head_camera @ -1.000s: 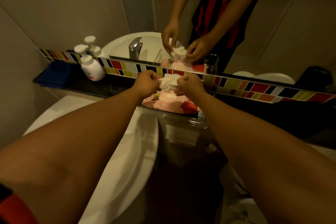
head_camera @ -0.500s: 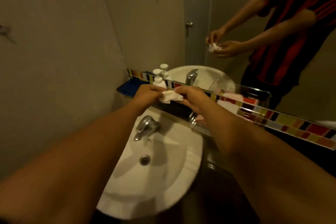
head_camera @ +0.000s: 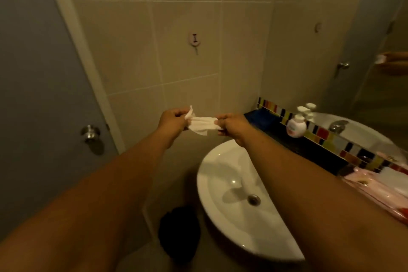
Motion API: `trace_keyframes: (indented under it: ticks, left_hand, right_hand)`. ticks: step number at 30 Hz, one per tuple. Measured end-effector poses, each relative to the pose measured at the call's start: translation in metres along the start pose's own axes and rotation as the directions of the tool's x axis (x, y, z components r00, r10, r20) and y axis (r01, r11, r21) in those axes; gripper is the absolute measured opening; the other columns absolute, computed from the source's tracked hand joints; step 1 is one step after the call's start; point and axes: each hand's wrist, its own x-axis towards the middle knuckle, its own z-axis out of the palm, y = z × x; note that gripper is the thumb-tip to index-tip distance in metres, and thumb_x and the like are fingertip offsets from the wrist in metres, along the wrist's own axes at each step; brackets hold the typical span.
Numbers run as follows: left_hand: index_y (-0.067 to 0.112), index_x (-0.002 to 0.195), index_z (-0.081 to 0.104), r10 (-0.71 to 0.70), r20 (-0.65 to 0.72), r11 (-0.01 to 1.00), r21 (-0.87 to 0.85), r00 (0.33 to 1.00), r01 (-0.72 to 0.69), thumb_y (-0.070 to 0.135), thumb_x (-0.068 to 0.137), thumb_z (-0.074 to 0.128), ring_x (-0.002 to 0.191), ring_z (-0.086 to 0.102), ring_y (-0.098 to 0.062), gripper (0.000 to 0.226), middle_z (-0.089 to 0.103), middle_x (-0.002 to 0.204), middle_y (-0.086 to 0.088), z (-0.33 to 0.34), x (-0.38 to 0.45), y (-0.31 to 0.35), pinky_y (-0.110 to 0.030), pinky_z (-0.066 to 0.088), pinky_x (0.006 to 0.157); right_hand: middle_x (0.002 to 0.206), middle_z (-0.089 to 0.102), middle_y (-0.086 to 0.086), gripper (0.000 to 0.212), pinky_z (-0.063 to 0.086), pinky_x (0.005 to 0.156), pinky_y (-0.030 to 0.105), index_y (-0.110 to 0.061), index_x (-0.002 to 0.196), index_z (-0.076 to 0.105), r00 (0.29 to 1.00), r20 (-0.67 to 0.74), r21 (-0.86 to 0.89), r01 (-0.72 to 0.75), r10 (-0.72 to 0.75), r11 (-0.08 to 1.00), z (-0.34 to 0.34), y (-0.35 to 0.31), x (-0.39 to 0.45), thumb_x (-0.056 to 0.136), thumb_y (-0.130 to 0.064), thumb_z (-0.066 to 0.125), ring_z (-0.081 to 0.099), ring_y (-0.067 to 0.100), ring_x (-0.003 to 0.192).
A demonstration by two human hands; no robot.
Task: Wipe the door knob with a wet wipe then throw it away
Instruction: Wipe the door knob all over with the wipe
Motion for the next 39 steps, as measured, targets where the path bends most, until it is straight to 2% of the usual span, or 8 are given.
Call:
trace_keyframes:
  ticks: [6, 13, 16, 20, 24, 28, 37, 39]
  left_hand:
    - [0.006, 0.128, 0.056, -0.162, -0.012, 0.969, -0.191, 0.987, 0.157, -0.008, 0.085, 0.048, 0.092, 0.064, -0.027, 0.046, 0.061, 0.119, -0.019, -0.116, -0.024, -0.009, -0.033, 0.057, 0.069]
    - [0.019, 0.098, 0.063, -0.301, 0.022, 0.925, -0.236, 0.954, 0.297, 0.048, 0.086, 0.062, 0.091, 0.064, -0.020, 0.032, 0.068, 0.101, -0.006, -0.200, -0.044, -0.026, -0.037, 0.054, 0.082]
    - [0.014, 0.094, 0.066, -0.285, -0.109, 0.940, -0.227, 0.952, 0.256, 0.029, 0.085, 0.070, 0.089, 0.066, -0.022, 0.018, 0.069, 0.111, -0.012, -0.221, -0.036, -0.038, -0.033, 0.056, 0.069]
    - [0.010, 0.107, 0.071, -0.239, -0.241, 0.963, -0.185, 0.941, 0.197, -0.002, 0.083, 0.067, 0.099, 0.062, -0.029, 0.027, 0.065, 0.119, -0.015, -0.248, -0.022, -0.057, -0.038, 0.055, 0.089]
    - [0.019, 0.085, 0.074, -0.290, -0.286, 0.957, -0.109, 0.913, 0.270, -0.002, 0.083, 0.066, 0.109, 0.060, -0.033, 0.023, 0.064, 0.122, -0.012, -0.275, -0.003, -0.078, -0.040, 0.054, 0.092]
    - [0.013, 0.110, 0.073, -0.298, -0.351, 0.946, 0.014, 0.887, 0.323, 0.003, 0.085, 0.065, 0.107, 0.057, -0.029, 0.028, 0.062, 0.122, -0.008, -0.294, 0.018, -0.102, -0.037, 0.052, 0.090]
    - [0.007, 0.112, 0.071, -0.249, -0.528, 0.967, -0.086, 0.812, 0.241, 0.012, 0.083, 0.073, 0.083, 0.062, -0.018, 0.030, 0.067, 0.106, -0.007, -0.315, 0.067, -0.122, -0.014, 0.055, 0.052]
    - [0.005, 0.113, 0.070, -0.218, -0.579, 0.974, -0.079, 0.786, 0.212, 0.010, 0.084, 0.071, 0.083, 0.062, -0.016, 0.029, 0.067, 0.106, -0.006, -0.318, 0.077, -0.126, -0.011, 0.054, 0.059]
  right_hand:
    - [0.107, 0.063, 0.017, 0.016, 0.059, 0.077, 0.043, -0.005, 0.103, 0.065, 0.996, 0.074, -0.026, 0.045, -0.043, 0.999, 0.123, -0.010, -0.023, 0.093, 0.000, 0.054, 0.061, 0.029, 0.093]
    - [0.106, 0.065, 0.012, 0.011, 0.059, 0.076, 0.042, -0.014, 0.094, 0.065, 0.983, 0.168, -0.167, 0.106, -0.077, 0.980, 0.215, -0.004, -0.027, 0.095, -0.015, 0.054, 0.063, 0.028, 0.097]
    - [0.093, 0.065, 0.007, 0.012, 0.053, 0.060, 0.030, -0.018, 0.088, 0.064, 0.969, 0.228, -0.216, 0.148, -0.098, 0.965, 0.239, -0.001, -0.021, 0.096, -0.018, 0.054, 0.061, 0.021, 0.081]
    - [0.099, 0.069, 0.011, 0.015, 0.054, 0.064, 0.031, -0.011, 0.100, 0.069, 0.948, 0.306, -0.241, 0.166, -0.087, 0.956, 0.264, 0.006, 0.003, 0.093, -0.021, 0.062, 0.065, 0.024, 0.085]
    - [0.114, 0.066, 0.015, 0.030, 0.058, 0.081, 0.039, -0.006, 0.115, 0.064, 0.901, 0.431, -0.222, 0.067, 0.037, 0.973, 0.289, 0.018, 0.038, 0.086, -0.004, 0.067, 0.065, 0.029, 0.100]
    - [0.110, 0.066, 0.017, 0.030, 0.059, 0.084, 0.039, 0.003, 0.113, 0.064, 0.888, 0.450, -0.322, 0.066, 0.091, 0.944, 0.313, 0.033, 0.075, 0.085, -0.007, 0.070, 0.065, 0.029, 0.097]
    - [0.097, 0.064, 0.009, 0.032, 0.048, 0.064, 0.028, -0.004, 0.111, 0.068, 0.907, 0.418, -0.346, 0.207, -0.047, 0.915, 0.367, 0.042, 0.139, 0.087, -0.025, 0.069, 0.059, 0.021, 0.078]
    - [0.095, 0.062, 0.007, 0.027, 0.045, 0.061, 0.025, -0.007, 0.106, 0.071, 0.903, 0.421, -0.357, 0.255, -0.088, 0.899, 0.379, 0.043, 0.148, 0.086, -0.026, 0.069, 0.056, 0.021, 0.078]
